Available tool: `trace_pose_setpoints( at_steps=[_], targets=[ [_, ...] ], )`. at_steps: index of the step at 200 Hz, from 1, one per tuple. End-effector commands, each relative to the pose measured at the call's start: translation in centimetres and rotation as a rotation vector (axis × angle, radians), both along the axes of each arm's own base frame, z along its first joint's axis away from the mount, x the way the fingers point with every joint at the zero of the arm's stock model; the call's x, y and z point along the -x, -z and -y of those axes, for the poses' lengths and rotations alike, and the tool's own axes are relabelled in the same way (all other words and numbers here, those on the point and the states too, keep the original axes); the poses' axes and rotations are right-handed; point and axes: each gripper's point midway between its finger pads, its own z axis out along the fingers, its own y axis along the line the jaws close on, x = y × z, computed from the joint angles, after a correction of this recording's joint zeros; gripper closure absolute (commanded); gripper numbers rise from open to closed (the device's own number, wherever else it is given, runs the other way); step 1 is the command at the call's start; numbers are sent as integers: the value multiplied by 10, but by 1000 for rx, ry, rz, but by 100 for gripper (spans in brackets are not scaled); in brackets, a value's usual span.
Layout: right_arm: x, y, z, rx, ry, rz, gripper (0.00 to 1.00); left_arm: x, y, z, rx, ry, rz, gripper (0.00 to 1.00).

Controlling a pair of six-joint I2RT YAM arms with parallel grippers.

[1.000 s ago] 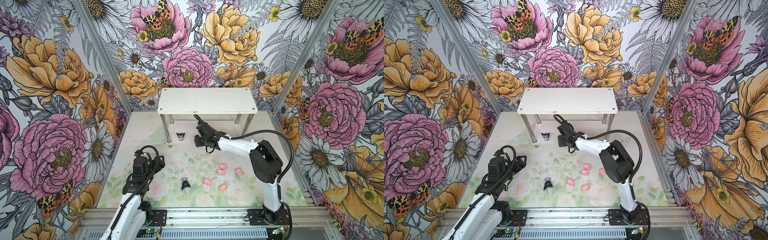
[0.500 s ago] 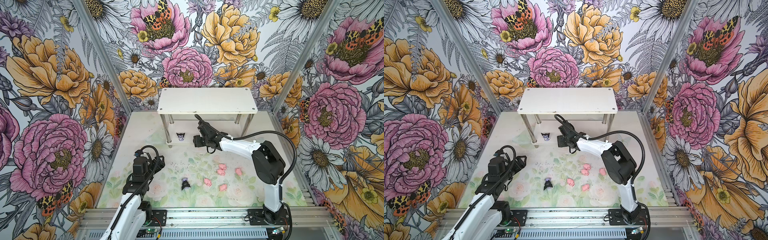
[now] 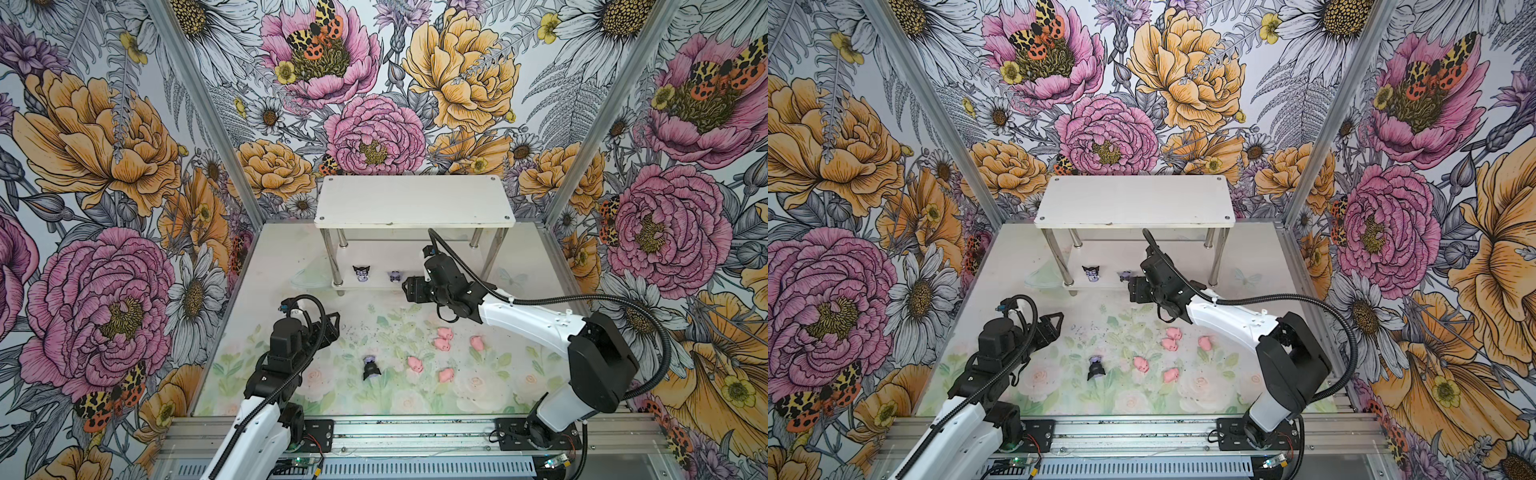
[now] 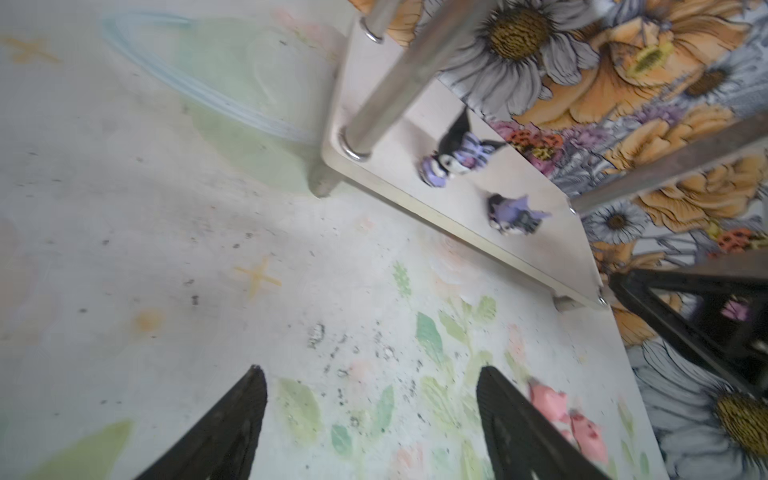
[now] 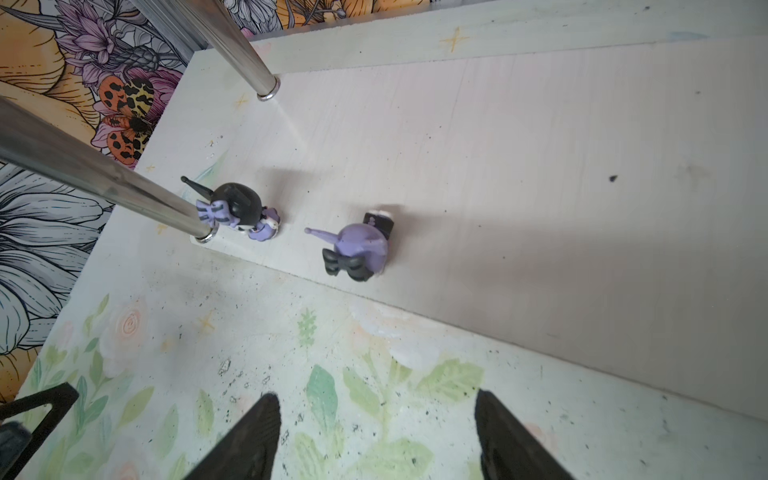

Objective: Place and organize the plastic toys onto the shelf
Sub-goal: 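Withdraw the right gripper toward the pink pigs while the left gripper reaches forward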

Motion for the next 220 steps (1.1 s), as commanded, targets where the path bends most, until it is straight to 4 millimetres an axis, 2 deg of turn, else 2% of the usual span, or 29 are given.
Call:
trace_pose_setpoints(
  at_steps=[1, 11, 12, 15, 50, 64, 76, 95, 105, 120, 130, 157, 188, 220],
  targets=[
    [30, 7, -1, -15, -27, -18, 26, 20, 16, 8, -55, -7, -28, 19],
    [41, 14, -1, -6, -50, -32, 28, 29, 22, 16, -48, 8, -36, 19],
    [49, 16, -7, -2, -76, -37, 29, 30, 23, 16, -50, 11, -38, 19],
    [56, 19, -11, 1, -94, -41, 30, 33, 25, 18, -50, 16, -41, 19],
    [116, 48, -39, 95, -266, -49, 44, 55, 54, 34, -23, 38, -87, 28],
    [135, 57, -49, 125, -316, -47, 51, 60, 60, 38, -34, 50, -92, 28],
    [148, 66, -58, 141, -348, -52, 55, 64, 62, 42, -44, 61, -90, 22],
    [164, 75, -71, 121, -386, -63, 63, 69, 66, 46, -60, 75, -95, 18],
    [173, 77, -77, 102, -411, -58, 72, 71, 70, 47, -66, 77, -104, 18],
    [182, 79, -82, 91, -429, -48, 86, 72, 73, 47, -69, 75, -115, 21],
    [187, 82, -84, 86, -436, -46, 91, 72, 73, 47, -69, 76, -112, 25],
    [206, 89, -94, 74, -496, -54, 92, 68, 67, 51, -53, 79, -75, 32],
    [225, 103, -107, 80, -550, -81, 95, 59, 59, 45, -66, 51, -52, 32],
    [230, 119, -111, 79, -533, -120, 95, 48, 60, 38, -54, 37, -69, 31]
  ],
)
